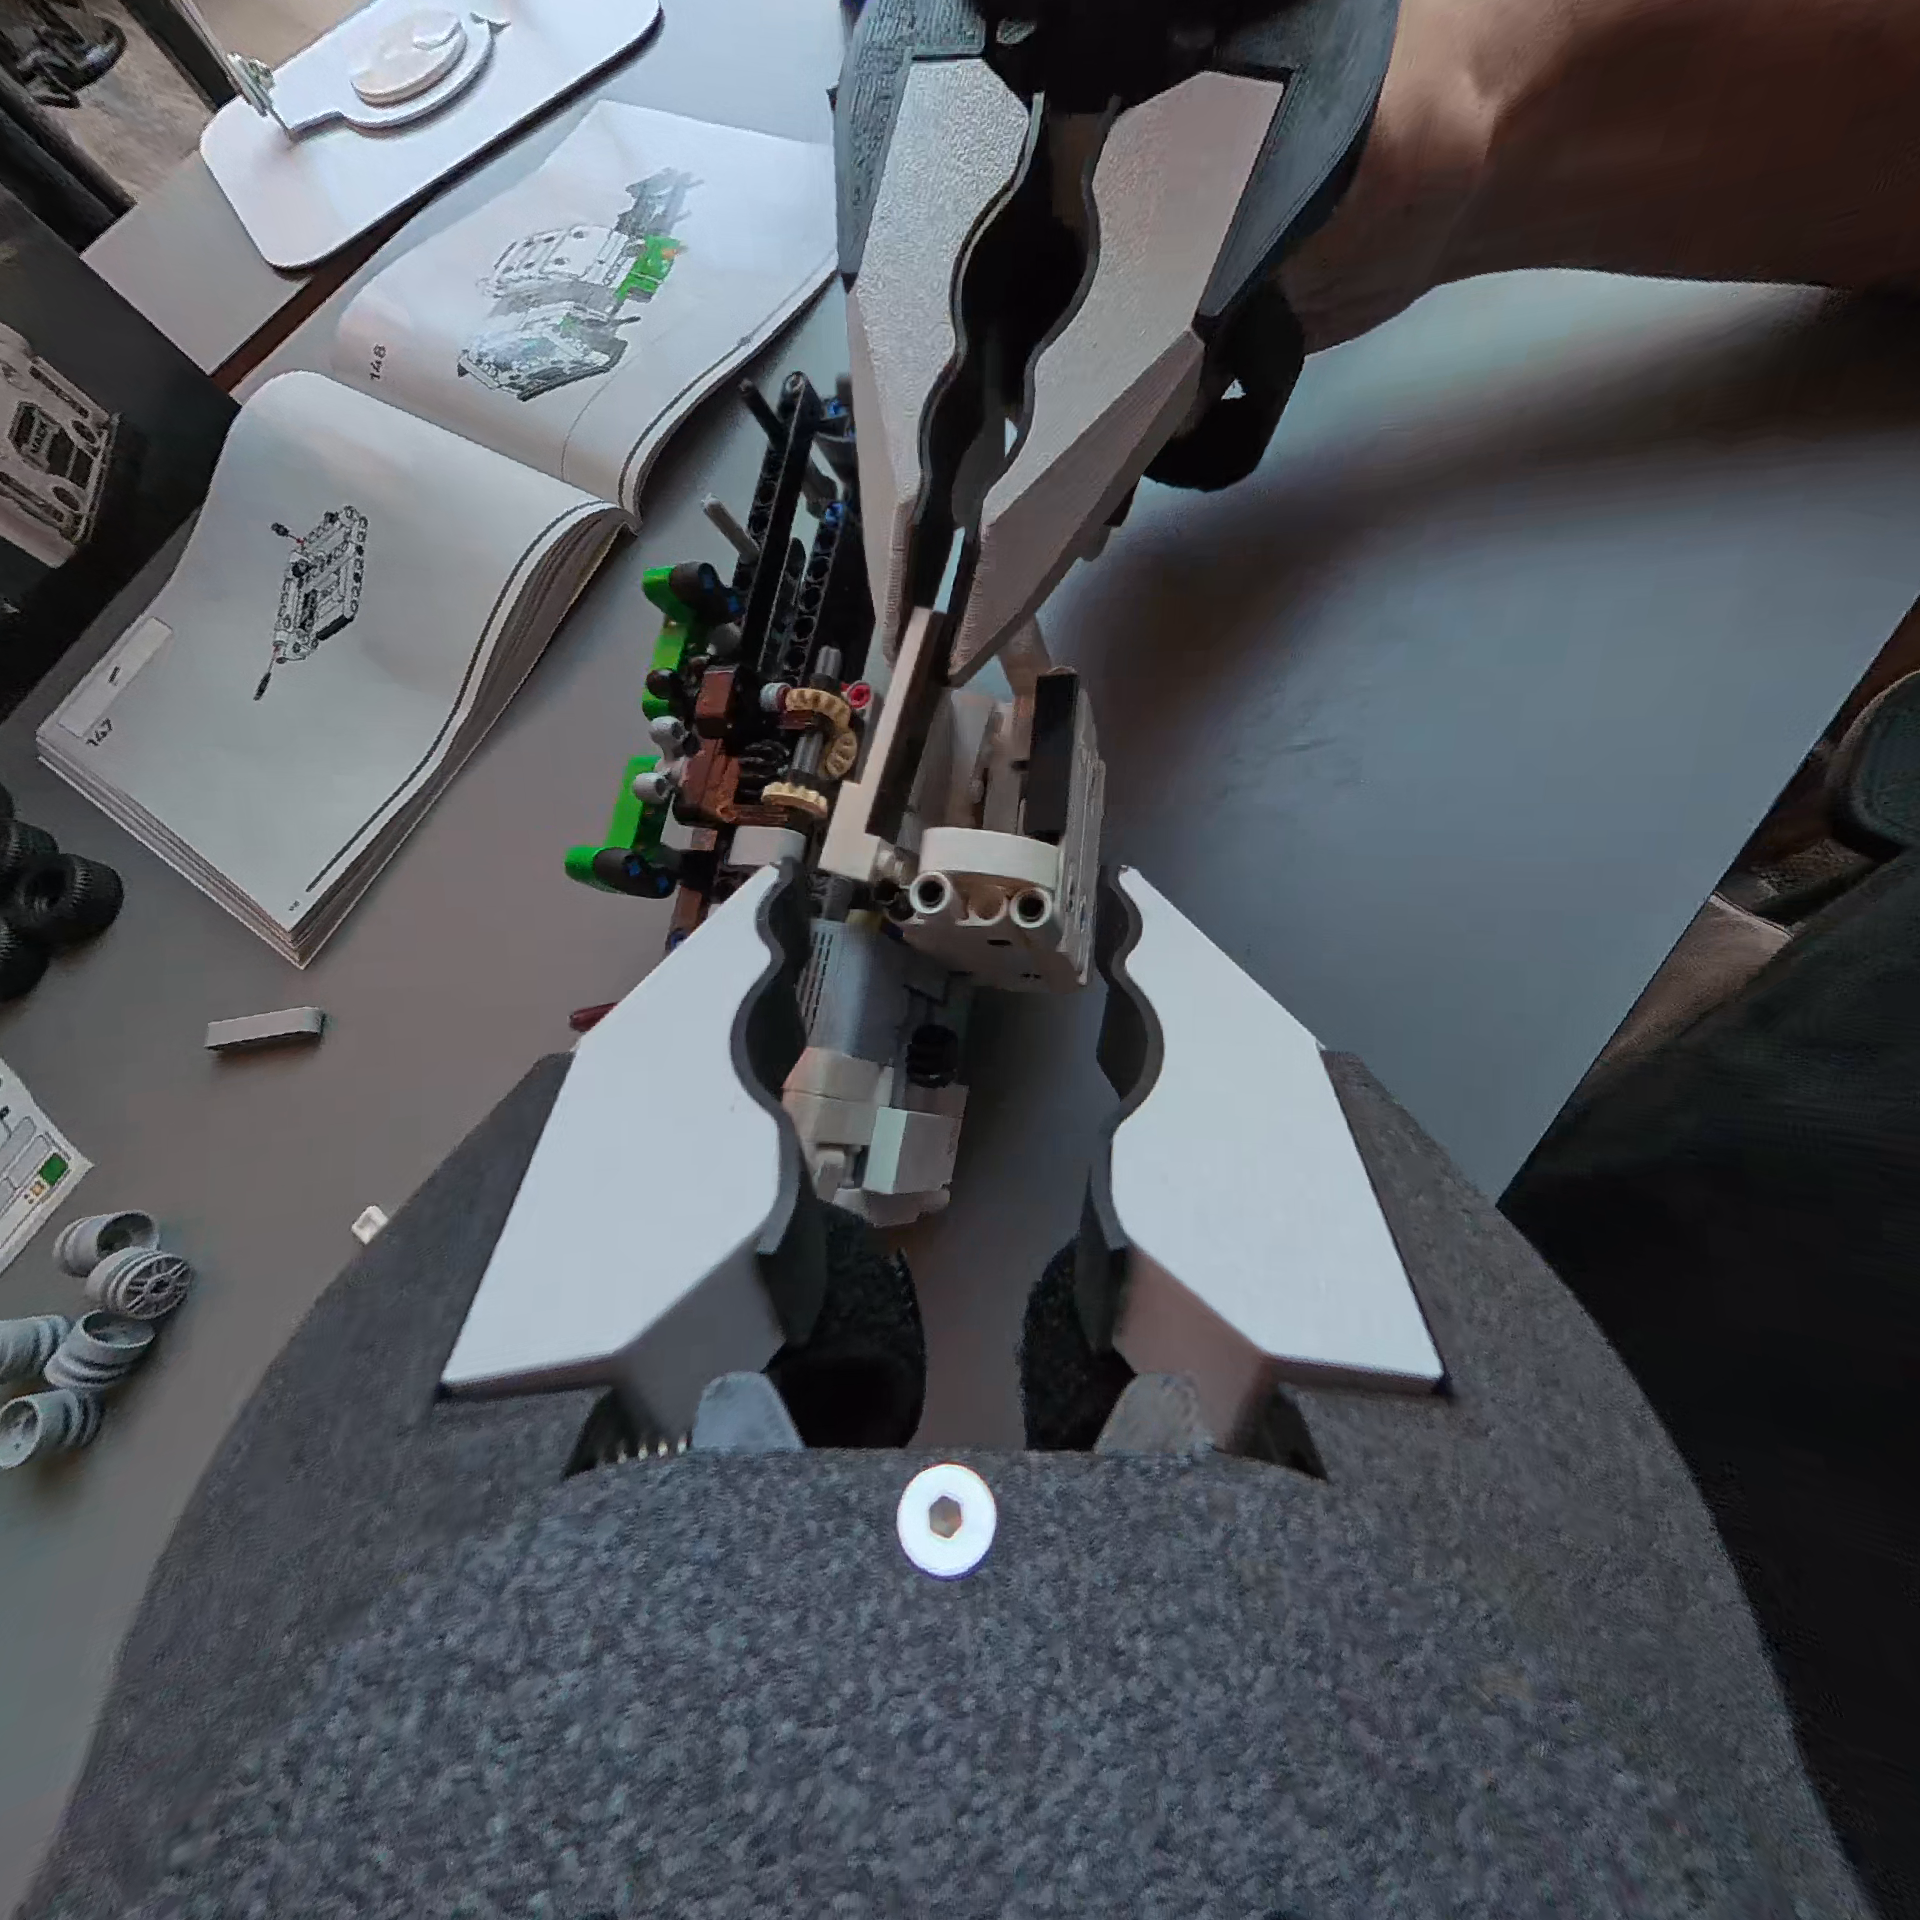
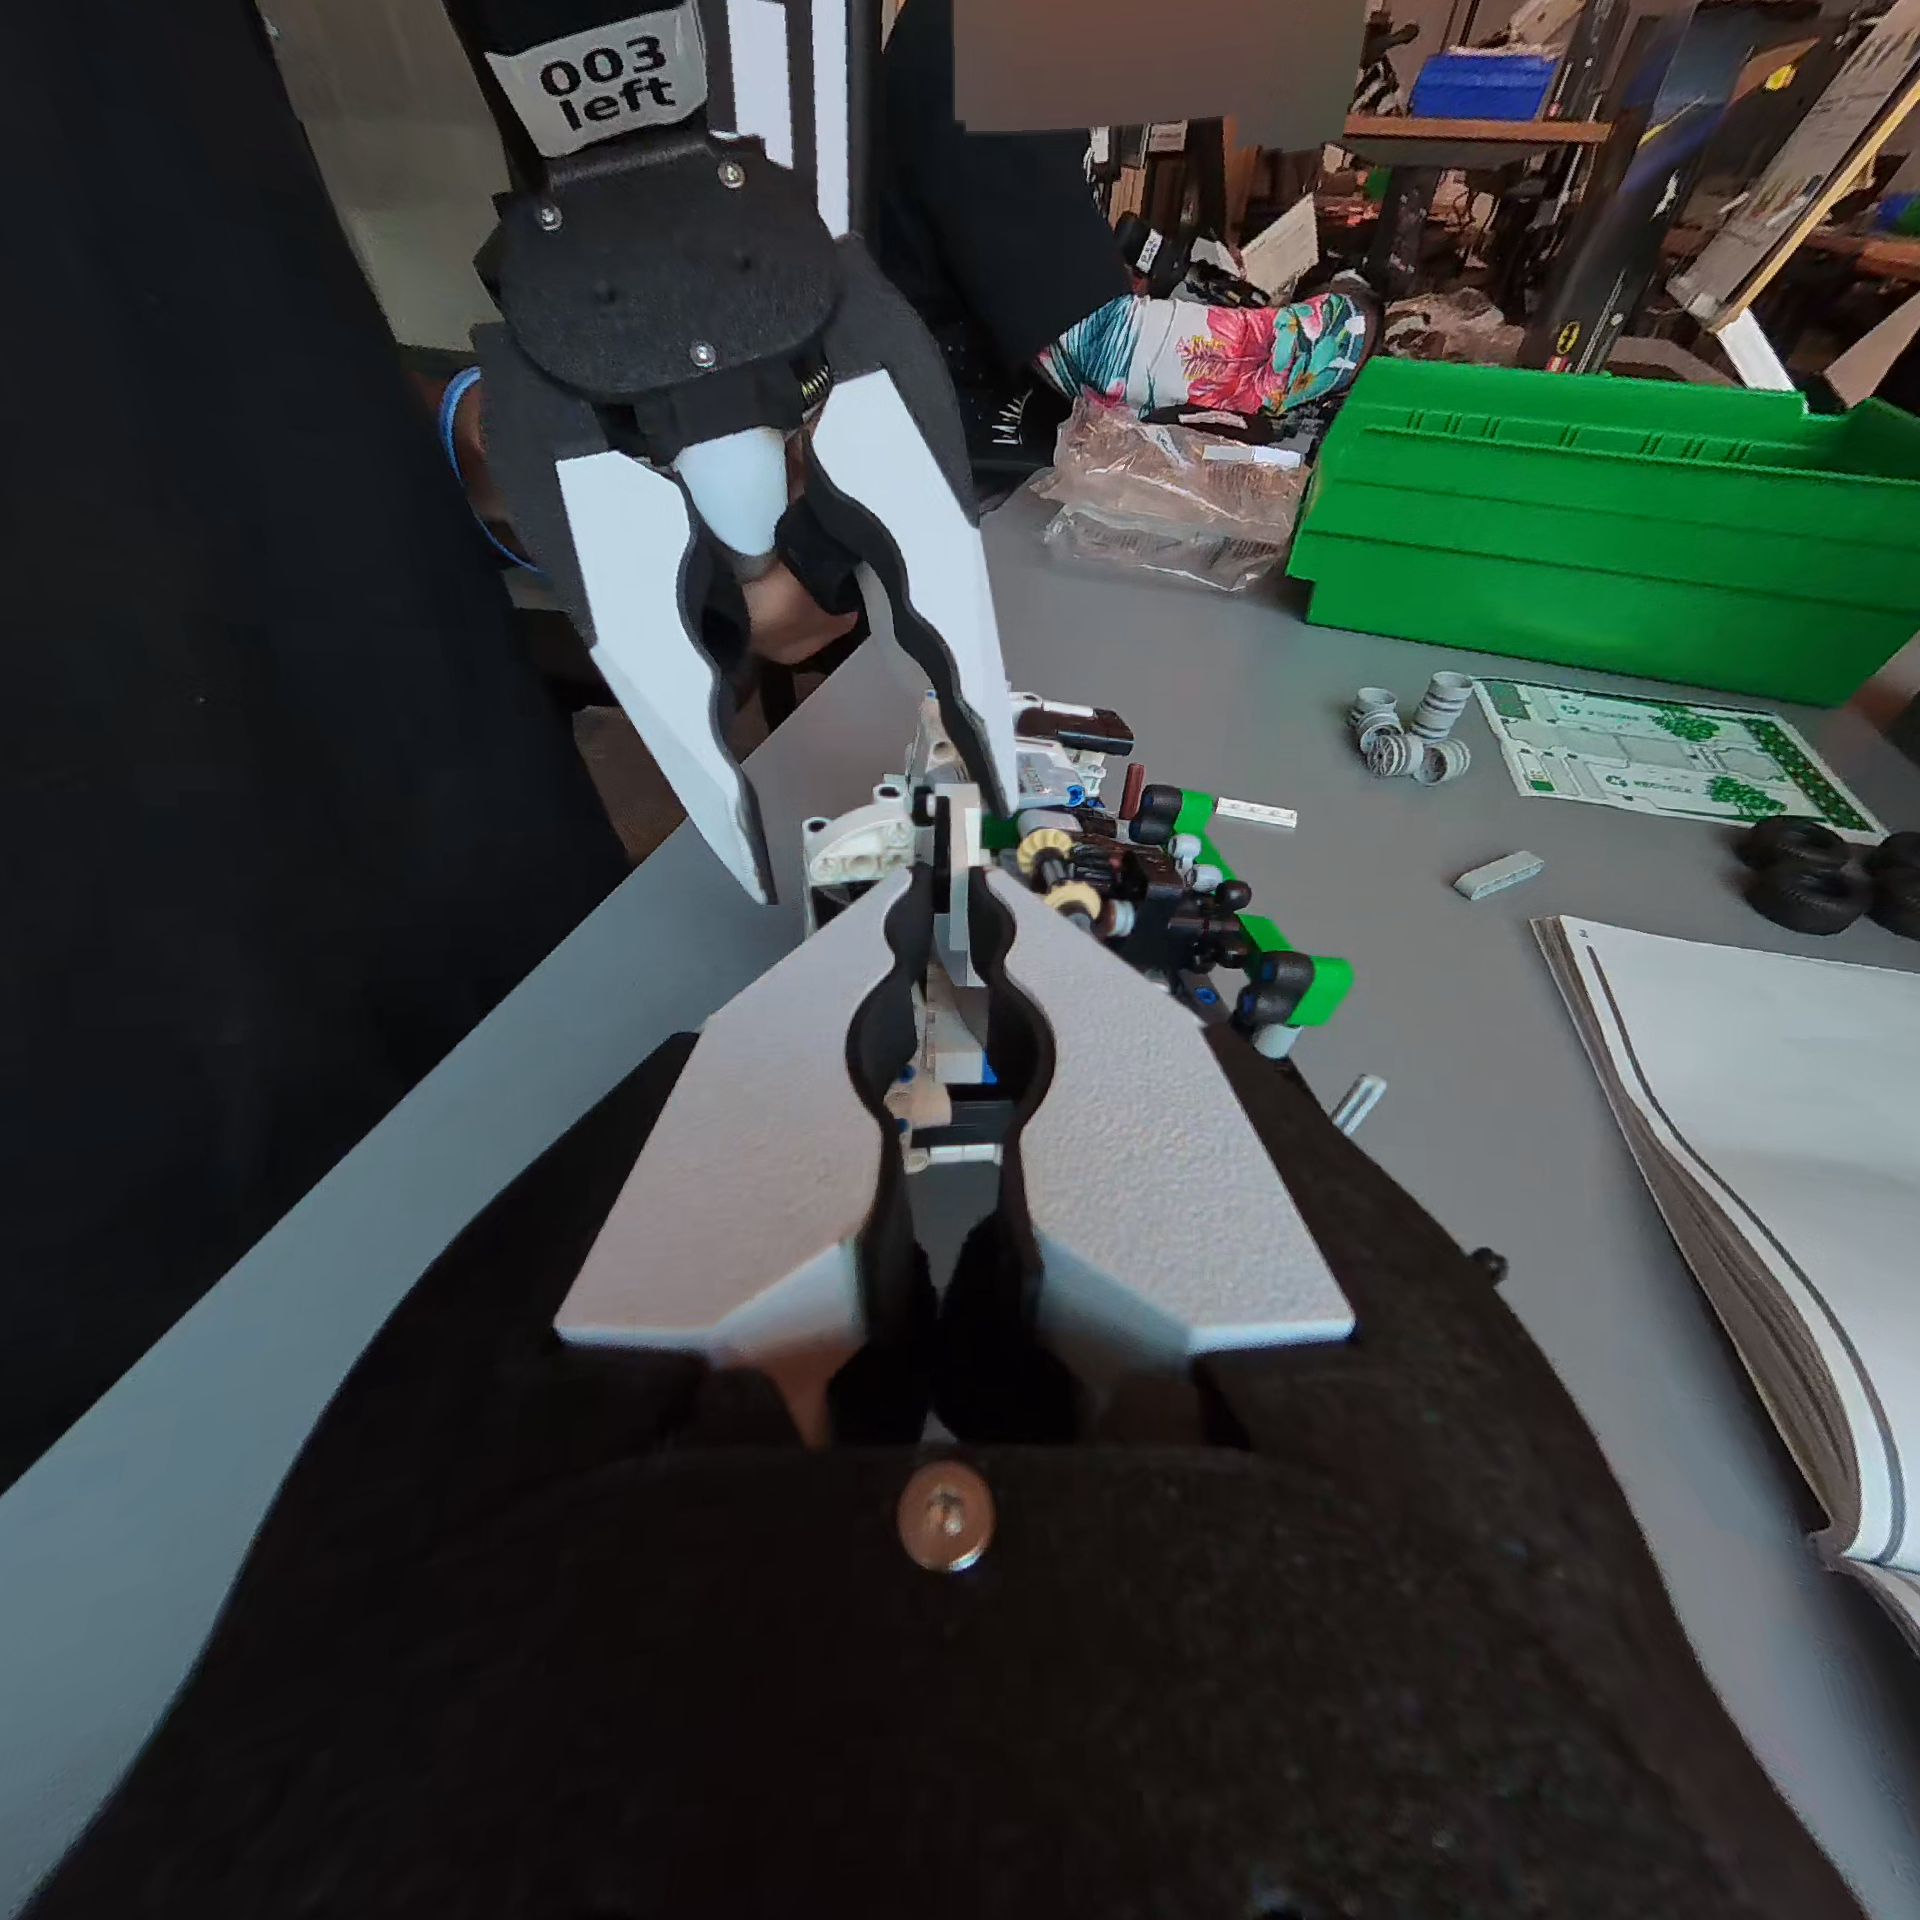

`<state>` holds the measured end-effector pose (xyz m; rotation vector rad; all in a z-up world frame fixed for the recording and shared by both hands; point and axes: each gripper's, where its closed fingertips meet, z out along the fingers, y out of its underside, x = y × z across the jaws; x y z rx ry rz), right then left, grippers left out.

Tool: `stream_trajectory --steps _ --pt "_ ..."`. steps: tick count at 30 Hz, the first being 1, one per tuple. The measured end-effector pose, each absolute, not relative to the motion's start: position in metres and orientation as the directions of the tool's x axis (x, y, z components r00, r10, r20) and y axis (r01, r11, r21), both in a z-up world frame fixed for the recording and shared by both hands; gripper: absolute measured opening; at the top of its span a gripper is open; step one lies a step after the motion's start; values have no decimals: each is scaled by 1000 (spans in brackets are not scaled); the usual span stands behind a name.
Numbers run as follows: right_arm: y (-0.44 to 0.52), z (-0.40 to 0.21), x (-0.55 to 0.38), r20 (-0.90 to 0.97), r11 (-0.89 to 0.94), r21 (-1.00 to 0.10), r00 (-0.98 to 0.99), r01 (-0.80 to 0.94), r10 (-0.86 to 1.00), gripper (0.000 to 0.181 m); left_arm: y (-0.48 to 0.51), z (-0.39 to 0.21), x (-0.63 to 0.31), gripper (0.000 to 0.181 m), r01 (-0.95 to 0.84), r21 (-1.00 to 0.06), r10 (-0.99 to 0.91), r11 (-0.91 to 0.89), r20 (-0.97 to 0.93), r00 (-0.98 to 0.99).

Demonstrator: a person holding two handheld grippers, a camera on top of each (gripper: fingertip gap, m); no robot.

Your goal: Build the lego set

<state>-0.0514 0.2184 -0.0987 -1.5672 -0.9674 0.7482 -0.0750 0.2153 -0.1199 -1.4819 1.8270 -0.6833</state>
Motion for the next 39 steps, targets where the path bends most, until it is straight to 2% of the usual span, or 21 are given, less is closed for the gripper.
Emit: stream_trajectory --steps 4,8,11,18,24,28,31,36,39 --pt "219 -100 -52 -14 -87 -987 470 134 882 4 215 -126 -72 51 -631 -744 -975 220 -188 -118" --pt "217 -102 -49 -206 -260 -963 417 76 885 5 214 -126 -70 49 -630 -752 -981 196 -148 -129" --pt "218 -102 -46 -250 -295 -954 393 55 885 5 211 -125 -68 49 -619 -762 -981 188 -114 -158" --pt "216 -101 -44 -195 -249 -965 401 86 895 5 213 -124 -66 43 -584 -772 -964 252 -150 -218" --pt "220 -101 -41 -67 -161 -972 454 171 889 6 211 -125 -65 36 -568 -793 -965 221 -95 -243" --pt "219 -102 -41 -117 -210 -964 443 166 889 5 213 -124 -66 37 -560 -800 -965 216 -89 -245" --pt "221 -91 -34 -128 -197 -976 474 98 871 4 218 -118 -69 41 -525 -831 -974 183 -79 -213" --pt "224 -66 -19 -241 -209 -971 468 -120 850 5 230 -102 -75 56 -467 -882 -990 62 4 -138" --pt "226 -65 -17 -274 -229 -961 457 -153 846 5 233 -96 -76 55 -440 -898 -991 21 39 -127"
